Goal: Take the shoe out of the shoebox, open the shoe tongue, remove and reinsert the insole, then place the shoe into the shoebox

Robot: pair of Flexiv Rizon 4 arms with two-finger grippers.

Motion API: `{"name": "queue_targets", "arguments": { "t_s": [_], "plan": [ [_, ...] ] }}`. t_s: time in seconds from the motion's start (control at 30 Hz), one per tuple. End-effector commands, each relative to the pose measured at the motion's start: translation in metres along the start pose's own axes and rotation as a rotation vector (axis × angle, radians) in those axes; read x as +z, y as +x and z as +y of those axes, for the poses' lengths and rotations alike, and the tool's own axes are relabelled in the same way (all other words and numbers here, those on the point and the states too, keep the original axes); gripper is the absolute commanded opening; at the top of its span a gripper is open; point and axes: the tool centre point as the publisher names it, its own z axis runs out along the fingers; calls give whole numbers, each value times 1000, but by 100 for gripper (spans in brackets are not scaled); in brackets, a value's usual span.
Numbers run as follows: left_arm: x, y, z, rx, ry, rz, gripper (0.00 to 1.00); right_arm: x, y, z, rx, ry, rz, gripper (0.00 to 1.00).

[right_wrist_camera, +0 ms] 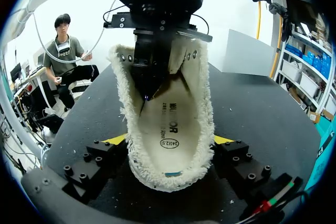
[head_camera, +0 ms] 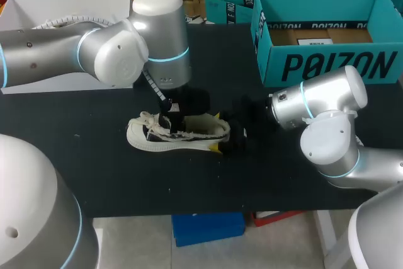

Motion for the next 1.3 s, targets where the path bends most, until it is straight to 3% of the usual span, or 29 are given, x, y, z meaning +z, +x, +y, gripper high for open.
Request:
{"name": "queue_targets", "arguments": {
  "t_s": [0.03, 0.7, 0.8, 0.9, 1.03, 1.23, 1.27, 1.3],
  "plan": [
    [10, 0, -1, 3, 13, 7, 0, 3, 0, -4, 2, 1, -1, 0],
    [28, 9, -8, 14, 15, 48, 0, 3, 0, -4, 2, 1, -1, 0],
    [27, 9, -8, 17, 13, 48, 29, 3, 0, -4, 2, 1, -1, 0],
    [26, 8, -7, 28, 8, 47, 45, 3, 0, -4, 2, 1, -1, 0],
    [30, 7, -2, 32, -9, 39, 40, 3, 0, -4, 2, 1, -1, 0],
    [36, 6, 6, 44, -27, 21, 49, 3, 0, -4, 2, 1, -1, 0],
    [36, 6, 6, 47, -24, 24, 55, 3, 0, -4, 2, 1, -1, 0],
    [36, 6, 7, 50, -22, 24, 48, 3, 0, -4, 2, 1, -1, 0]
  ]
}}
